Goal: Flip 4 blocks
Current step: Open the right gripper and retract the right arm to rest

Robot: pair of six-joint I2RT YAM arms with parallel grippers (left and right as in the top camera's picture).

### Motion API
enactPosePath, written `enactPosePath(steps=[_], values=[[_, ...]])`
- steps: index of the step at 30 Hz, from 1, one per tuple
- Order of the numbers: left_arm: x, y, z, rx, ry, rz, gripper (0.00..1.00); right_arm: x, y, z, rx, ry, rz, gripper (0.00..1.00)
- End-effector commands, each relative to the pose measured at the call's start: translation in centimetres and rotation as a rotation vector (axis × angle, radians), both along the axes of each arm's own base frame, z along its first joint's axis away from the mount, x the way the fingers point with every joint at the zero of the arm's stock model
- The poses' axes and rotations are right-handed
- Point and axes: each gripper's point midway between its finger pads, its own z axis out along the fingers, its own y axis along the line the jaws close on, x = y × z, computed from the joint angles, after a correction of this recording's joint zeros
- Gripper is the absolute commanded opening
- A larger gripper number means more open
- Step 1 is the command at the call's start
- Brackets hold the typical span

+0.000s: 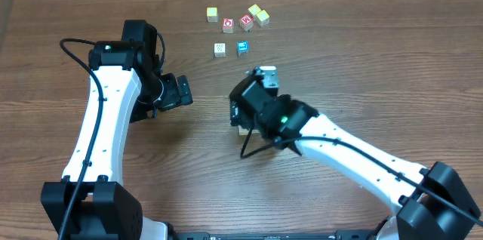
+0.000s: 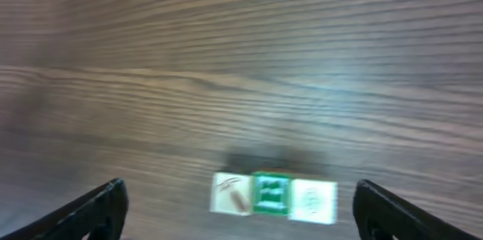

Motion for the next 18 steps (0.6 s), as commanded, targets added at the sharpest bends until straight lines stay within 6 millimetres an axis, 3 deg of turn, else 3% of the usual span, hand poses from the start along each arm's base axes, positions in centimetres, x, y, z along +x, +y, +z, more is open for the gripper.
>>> enactPosePath(steps=[1,3,9,13,18], values=[[0.4,0.1,0.8,0.009,-0.03,0.016,1.0,1.9,-2.4,0.5,0.006,0.021,-0.018,1.0],[0.4,0.1,0.8,0.008,-0.03,0.016,1.0,2.6,-3.8,0.2,0.024,0.065,-0.012,1.0],[0.4,0.1,0.8,0.009,-0.03,0.016,1.0,6.2,-13.5,-0.7,0.0,0.137,-0.17,1.0],[0.4,0.1,0.8,0.008,-0.03,0.017,1.0,7.5,-18.6,-0.8,0.005,0.146,-0.302,1.0],[3.0,0.0,1.2,0.001,-0.137,0.017,1.0,8.4,-23.4,-0.8,0.014,0.146,-0.424,1.0]])
